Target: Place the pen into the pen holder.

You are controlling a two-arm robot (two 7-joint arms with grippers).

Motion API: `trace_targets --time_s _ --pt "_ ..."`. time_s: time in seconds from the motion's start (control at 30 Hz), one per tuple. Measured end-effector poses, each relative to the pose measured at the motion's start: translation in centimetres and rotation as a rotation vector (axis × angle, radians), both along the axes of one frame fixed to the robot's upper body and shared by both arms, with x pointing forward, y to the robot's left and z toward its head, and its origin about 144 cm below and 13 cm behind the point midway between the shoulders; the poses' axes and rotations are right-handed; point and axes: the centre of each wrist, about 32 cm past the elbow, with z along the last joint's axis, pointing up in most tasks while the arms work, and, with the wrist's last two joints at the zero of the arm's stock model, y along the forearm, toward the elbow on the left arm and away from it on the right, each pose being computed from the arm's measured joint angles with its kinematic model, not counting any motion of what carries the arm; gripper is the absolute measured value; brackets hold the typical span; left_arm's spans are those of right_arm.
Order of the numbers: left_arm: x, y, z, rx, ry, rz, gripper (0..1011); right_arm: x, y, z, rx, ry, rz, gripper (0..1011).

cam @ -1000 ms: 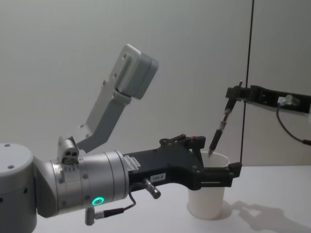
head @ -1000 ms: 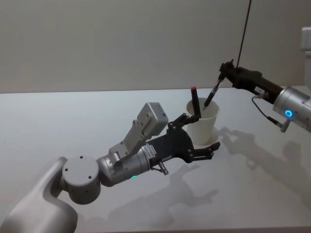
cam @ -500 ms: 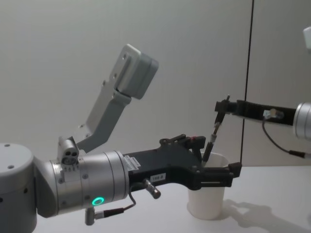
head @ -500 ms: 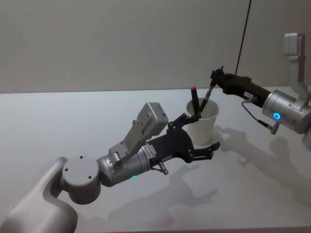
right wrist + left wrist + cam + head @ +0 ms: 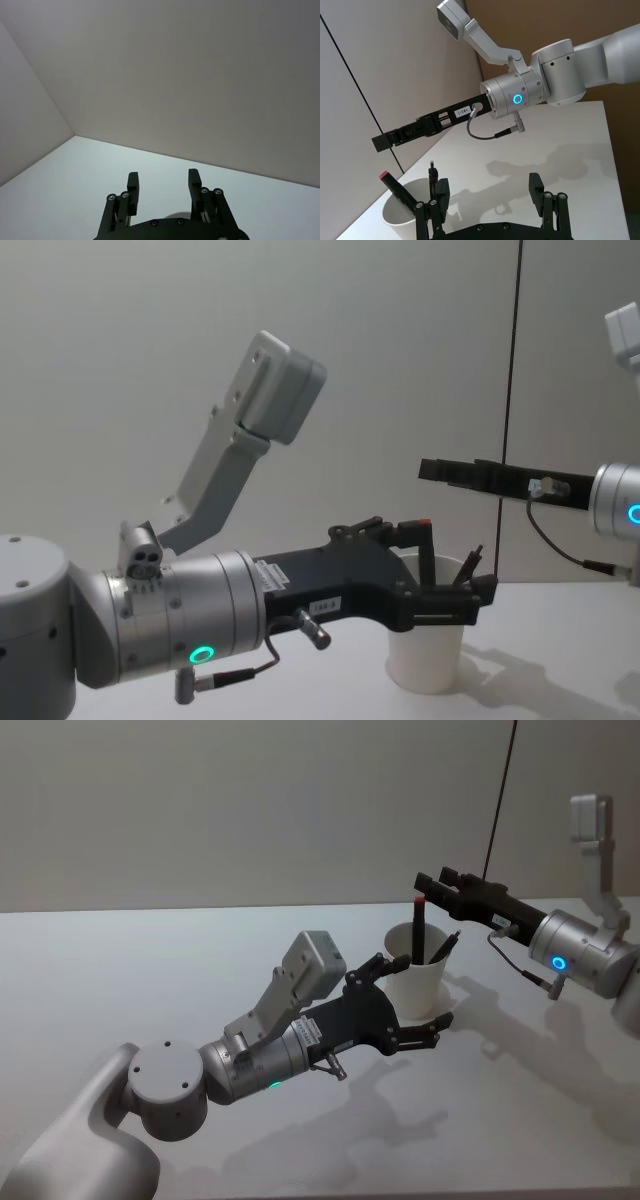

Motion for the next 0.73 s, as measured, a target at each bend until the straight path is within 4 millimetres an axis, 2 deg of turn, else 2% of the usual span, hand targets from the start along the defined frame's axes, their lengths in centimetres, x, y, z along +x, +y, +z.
trace_targets --time_s 0.03,0.07,0.13,0.17,0.47,0.73 --pt "0.0 0.0 0.0 0.0 0.0 0.0 1004 0.0 0.0 0.0 0.001 0.0 0.0 550" --pt "0.0 0.0 0.0 0.0 0.0 0.0 1004 0.0 0.0 0.0 0.003 -0.001 0.0 612" --pt "0.0 0.0 0.0 0.0 0.0 0.0 1004 0.0 0.0 0.1 0.006 -0.005 0.001 642" --pt "0.0 0.0 0.0 0.0 0.0 0.0 1004 -0.1 -0.1 0.2 0.011 -0.009 0.001 711" --pt "0.0 0.0 0.0 0.0 0.0 0.0 1004 -0.7 -0.6 0.9 0.04 -0.028 0.005 977" --pt "0.0 0.0 0.0 0.0 0.0 0.0 1004 -1.1 -0.8 1.1 0.052 -0.035 0.008 1001"
